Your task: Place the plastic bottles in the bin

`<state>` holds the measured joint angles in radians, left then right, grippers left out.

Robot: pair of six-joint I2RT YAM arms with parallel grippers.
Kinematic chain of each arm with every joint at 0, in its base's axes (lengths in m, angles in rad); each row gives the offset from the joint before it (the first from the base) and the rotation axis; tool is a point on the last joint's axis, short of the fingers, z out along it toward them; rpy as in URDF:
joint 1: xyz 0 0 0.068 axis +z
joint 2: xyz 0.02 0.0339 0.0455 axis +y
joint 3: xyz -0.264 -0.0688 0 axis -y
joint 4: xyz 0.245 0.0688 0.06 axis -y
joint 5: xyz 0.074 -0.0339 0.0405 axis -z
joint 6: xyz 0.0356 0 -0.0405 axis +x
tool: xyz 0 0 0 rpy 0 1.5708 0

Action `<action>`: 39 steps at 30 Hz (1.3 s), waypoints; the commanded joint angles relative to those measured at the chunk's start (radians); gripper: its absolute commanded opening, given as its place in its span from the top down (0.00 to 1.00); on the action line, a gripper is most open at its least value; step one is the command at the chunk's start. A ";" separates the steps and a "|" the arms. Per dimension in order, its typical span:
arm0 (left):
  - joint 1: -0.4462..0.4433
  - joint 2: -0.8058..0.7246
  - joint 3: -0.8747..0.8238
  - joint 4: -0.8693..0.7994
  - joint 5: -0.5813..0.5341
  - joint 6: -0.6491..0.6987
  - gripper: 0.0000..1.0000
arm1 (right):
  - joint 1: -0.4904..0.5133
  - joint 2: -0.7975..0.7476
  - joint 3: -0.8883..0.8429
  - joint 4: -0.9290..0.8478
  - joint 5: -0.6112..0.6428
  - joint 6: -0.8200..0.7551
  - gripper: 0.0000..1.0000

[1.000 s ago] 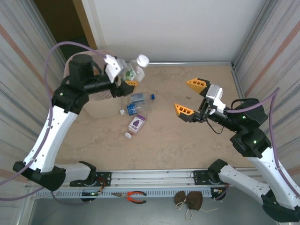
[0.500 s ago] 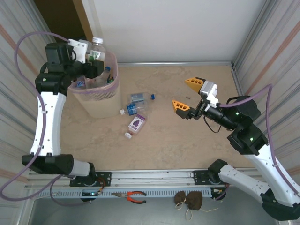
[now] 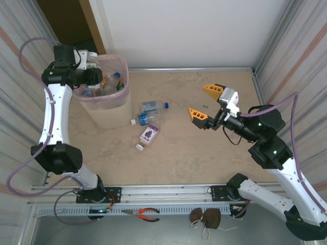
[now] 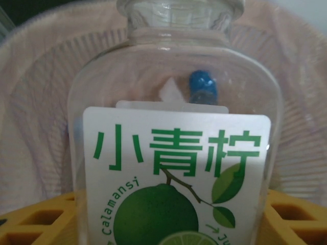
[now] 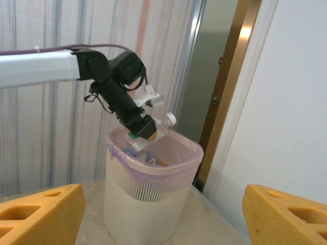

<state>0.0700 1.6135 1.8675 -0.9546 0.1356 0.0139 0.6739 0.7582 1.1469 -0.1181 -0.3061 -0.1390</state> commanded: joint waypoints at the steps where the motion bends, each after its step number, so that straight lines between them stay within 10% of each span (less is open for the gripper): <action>1: -0.001 0.022 0.037 -0.073 -0.062 -0.029 0.42 | 0.000 -0.013 -0.008 -0.001 0.022 0.026 0.20; 14: 0.007 0.163 0.079 -0.185 -0.168 -0.060 0.35 | 0.001 -0.022 -0.024 -0.002 0.026 0.033 0.20; 39: 0.007 0.123 0.120 -0.161 0.063 -0.124 0.30 | 0.001 -0.050 -0.034 -0.007 0.043 0.032 0.20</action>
<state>0.0792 1.7920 1.9533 -1.1011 0.1123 -0.0780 0.6739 0.7227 1.1137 -0.1303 -0.2832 -0.1314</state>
